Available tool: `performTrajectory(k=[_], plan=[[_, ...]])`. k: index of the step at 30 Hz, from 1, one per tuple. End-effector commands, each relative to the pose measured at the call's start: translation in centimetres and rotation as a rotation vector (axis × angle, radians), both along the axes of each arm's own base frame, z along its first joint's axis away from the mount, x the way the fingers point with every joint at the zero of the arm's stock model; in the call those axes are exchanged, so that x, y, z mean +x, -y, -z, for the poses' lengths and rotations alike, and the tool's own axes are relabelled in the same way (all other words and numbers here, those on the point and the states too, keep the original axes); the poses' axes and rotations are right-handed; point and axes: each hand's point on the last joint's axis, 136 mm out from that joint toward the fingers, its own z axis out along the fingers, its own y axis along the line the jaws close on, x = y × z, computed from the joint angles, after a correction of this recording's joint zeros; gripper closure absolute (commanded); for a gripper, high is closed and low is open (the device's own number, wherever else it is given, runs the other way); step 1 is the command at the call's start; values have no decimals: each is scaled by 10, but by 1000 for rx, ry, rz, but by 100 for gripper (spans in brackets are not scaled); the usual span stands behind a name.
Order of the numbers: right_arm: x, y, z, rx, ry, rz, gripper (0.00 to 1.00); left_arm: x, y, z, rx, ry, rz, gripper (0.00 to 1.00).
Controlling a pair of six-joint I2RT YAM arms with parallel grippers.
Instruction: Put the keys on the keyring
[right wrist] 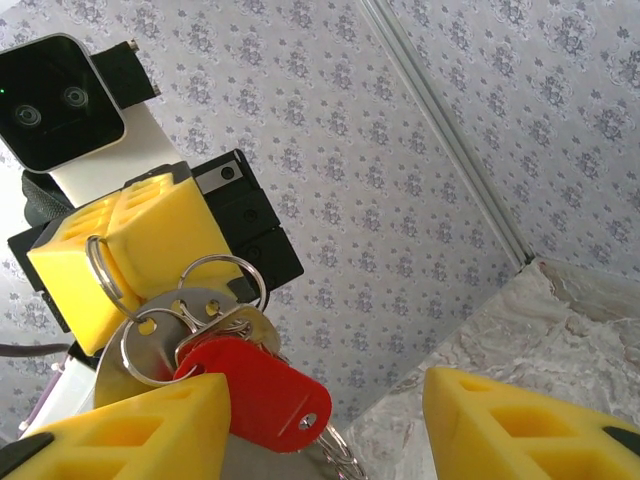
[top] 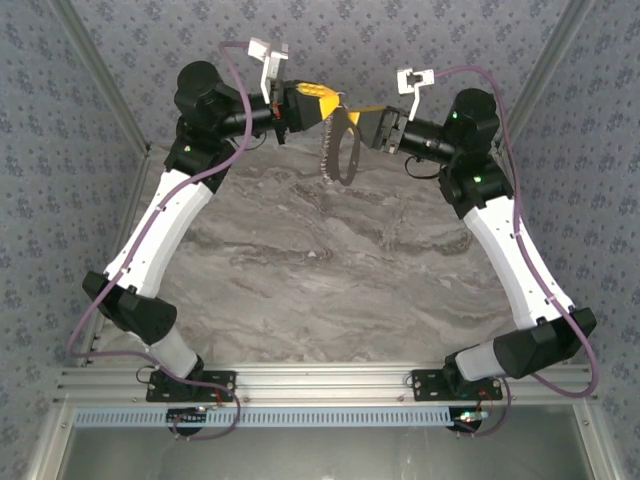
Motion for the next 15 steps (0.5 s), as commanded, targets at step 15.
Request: performTrajectory(k=[15], plan=[[-22, -8, -18, 7, 59, -70, 26, -11, -4, -14, -28, 47, 14, 100]])
